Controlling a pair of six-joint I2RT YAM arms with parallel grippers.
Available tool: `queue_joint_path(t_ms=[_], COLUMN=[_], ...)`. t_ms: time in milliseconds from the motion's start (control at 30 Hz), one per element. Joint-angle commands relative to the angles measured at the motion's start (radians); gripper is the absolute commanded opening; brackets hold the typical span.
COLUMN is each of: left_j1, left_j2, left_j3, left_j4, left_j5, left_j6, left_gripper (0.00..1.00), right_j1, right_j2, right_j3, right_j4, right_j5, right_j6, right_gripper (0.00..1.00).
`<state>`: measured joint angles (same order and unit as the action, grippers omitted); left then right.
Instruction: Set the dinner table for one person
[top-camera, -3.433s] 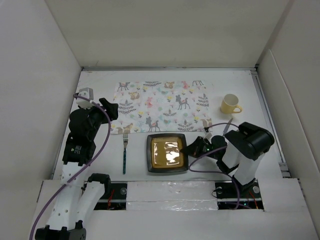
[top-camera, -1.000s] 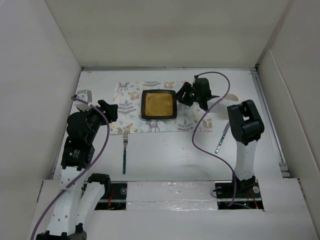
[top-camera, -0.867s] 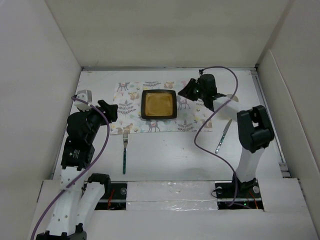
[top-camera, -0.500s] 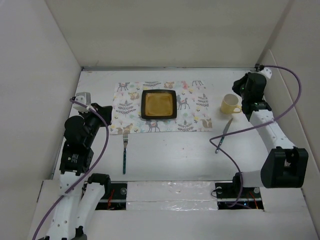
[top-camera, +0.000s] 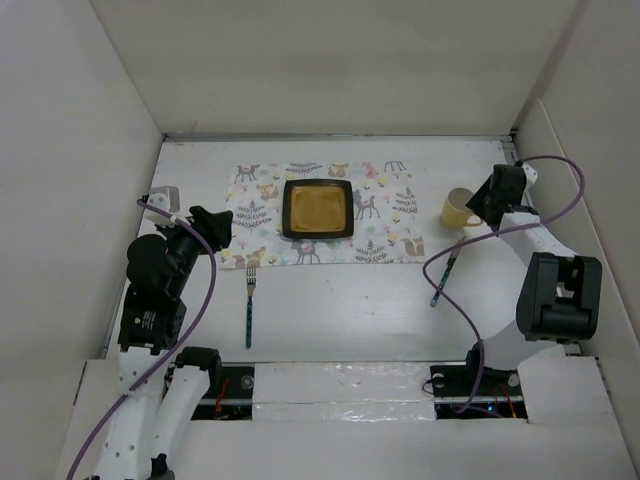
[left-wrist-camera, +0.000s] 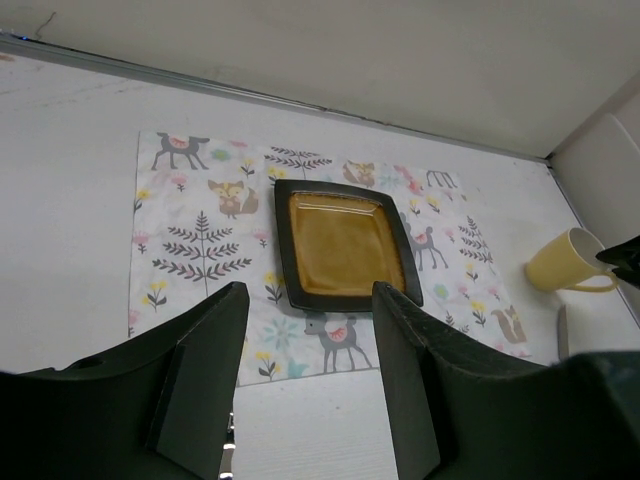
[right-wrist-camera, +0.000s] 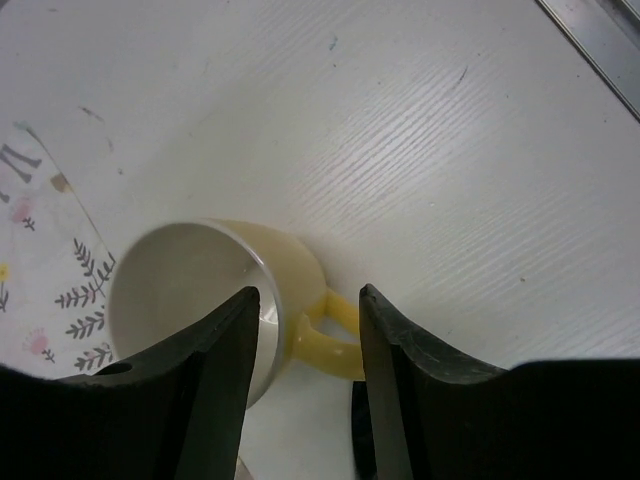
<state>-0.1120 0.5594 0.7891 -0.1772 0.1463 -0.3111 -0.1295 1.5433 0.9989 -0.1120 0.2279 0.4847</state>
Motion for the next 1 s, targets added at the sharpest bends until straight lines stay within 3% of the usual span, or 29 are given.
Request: queue_joint_path(t_ms=[0,133,200,300,500,600,967], left_j1=[-0.002,-0.002,-0.002,-0.002,-0.002,-0.002,-0.002], left_j2=[-0.009,-0.004,-0.009,0.000,0.007,0.002,0.016], left_j3=[0.018,0.018,0.016,0.016,0.013,0.015,0.015], left_j4=[0.030,0.030,0.030,0.030,0.035,0.035,0.033], left_j5=[0.006,-0.001,-0.004,-0.004,0.013,0.013,0.016], left_j6=[0.007,0.007,0.006,0.006,0.006,0.006,0.010], left_gripper=[0.50,0.50,0.49,0.49,0.49,0.49,0.50], right_j1=[-0.005,-0.005,-0.005,0.005,0.054,0.123,0.300], right_j2=[0.033,0.104,0.141,0.118,-0.047,-0.025,0.420], right_j3=[0.043,0.093,0.113,0.104,0.083,0.226,0.817], right_j4=[0.015,0.008,0.006,-0.014,0.060,-0.018,-0.241], right_j5=[-0.002,-0.024,-0.032,0.017,0.048,0.022,-0.007], right_j6=[-0.026,-0.023,-0.018,0.006,0.008,-0.043,-0.144], right_gripper=[0.49,0.41,0.28,0.00,0.00,0.00,0.00])
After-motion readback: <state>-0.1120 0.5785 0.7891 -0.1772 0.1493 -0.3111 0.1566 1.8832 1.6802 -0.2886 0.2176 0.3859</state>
